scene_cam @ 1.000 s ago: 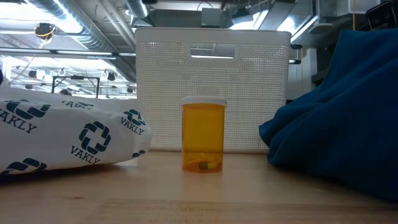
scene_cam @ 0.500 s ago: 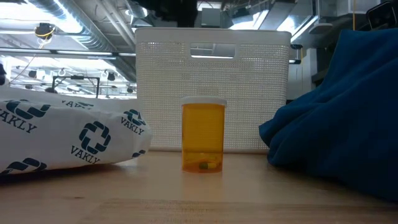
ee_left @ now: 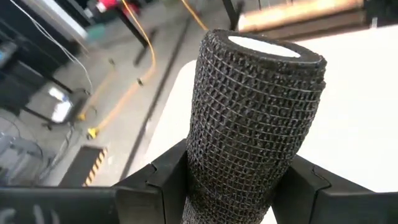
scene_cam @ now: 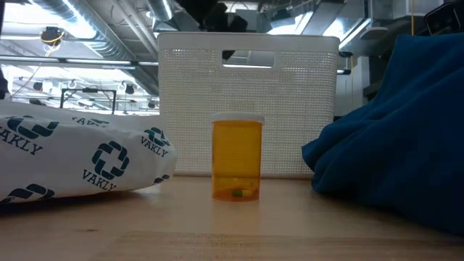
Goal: Pick & place medical supplies in basket/bin
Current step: Put the black bandage into the white bin
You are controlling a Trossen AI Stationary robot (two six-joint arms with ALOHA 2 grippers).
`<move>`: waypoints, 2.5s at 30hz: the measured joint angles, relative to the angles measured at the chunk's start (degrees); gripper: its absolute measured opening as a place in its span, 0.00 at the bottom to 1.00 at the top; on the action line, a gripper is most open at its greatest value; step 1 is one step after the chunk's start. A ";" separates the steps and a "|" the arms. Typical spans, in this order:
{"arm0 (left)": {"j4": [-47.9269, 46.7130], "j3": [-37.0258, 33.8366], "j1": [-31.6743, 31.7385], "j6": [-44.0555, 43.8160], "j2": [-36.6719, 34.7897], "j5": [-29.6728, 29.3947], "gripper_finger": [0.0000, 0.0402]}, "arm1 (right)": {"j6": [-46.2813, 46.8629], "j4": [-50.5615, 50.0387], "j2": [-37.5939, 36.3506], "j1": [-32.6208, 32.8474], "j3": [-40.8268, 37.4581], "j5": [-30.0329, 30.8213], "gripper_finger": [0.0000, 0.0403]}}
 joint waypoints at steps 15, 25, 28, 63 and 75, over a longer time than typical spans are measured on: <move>-13.16 11.56 0.19 2.12 9.02 6.50 0.44 | -3.19 0.00 0.00 -0.02 0.00 -0.01 0.04; -14.94 11.60 1.70 3.96 14.74 8.32 0.44 | -4.72 0.00 0.00 -0.02 0.00 0.01 0.04; -15.19 11.54 2.63 3.98 17.11 7.85 0.44 | -4.72 0.00 0.00 -0.02 0.00 0.01 0.04; -20.36 9.02 1.10 2.78 24.94 -2.46 0.44 | -4.71 -0.02 0.02 -0.02 0.00 0.01 0.04; -20.42 8.96 1.07 1.97 25.30 -4.24 0.49 | -4.31 -0.04 0.02 -0.02 0.00 0.01 0.04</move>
